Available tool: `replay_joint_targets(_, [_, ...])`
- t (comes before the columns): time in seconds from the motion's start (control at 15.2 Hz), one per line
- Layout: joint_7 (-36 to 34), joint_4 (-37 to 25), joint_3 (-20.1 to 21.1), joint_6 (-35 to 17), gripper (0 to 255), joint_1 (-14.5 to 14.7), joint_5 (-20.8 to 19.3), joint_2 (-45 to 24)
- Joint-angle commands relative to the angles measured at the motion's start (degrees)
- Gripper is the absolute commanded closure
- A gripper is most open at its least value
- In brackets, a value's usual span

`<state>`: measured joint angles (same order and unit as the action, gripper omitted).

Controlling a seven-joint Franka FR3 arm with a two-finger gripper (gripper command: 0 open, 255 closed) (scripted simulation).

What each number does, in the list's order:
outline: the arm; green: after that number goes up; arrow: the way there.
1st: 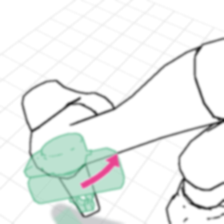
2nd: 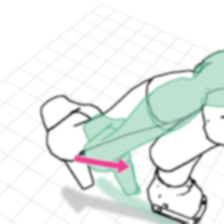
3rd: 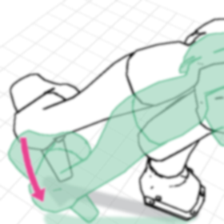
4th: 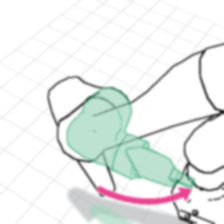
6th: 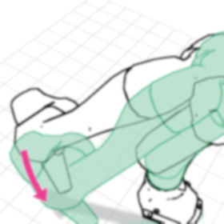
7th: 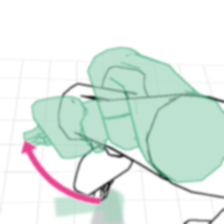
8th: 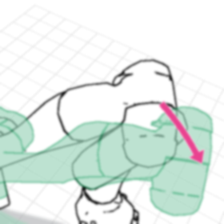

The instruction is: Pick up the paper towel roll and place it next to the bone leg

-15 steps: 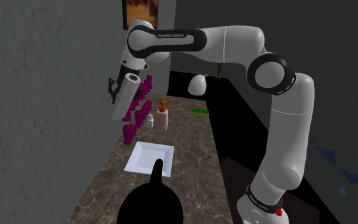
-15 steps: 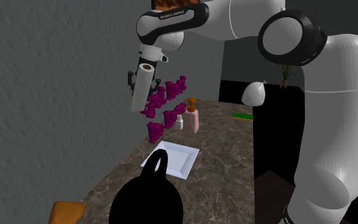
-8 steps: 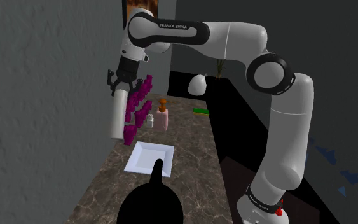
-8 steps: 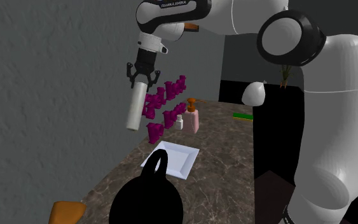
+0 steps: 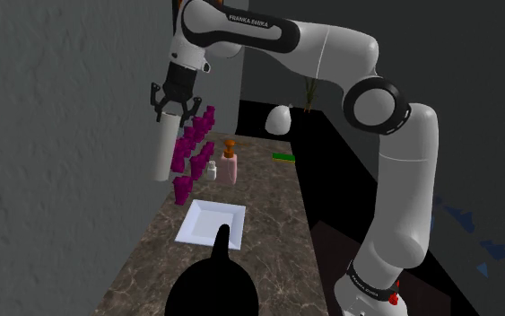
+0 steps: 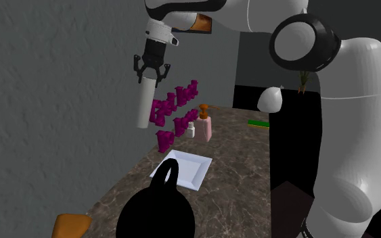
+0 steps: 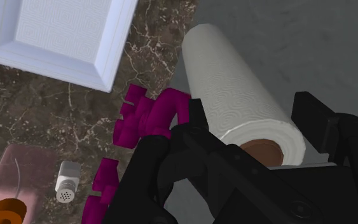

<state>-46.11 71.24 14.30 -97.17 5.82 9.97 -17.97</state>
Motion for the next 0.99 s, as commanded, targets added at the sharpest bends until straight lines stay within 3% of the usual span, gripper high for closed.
replay_joint_targets(0.0, [-0.4, -2.4, 0.0, 1.7, 255, 0.1, -0.2, -0.7])
replay_joint_targets(0.53, [-2.4, -15.1, 0.1, 10.0, 255, 1.2, -1.4, -4.9])
replay_joint_targets(0.92, [-4.3, -29.9, 0.2, 18.3, 255, 3.0, -2.9, -11.2])
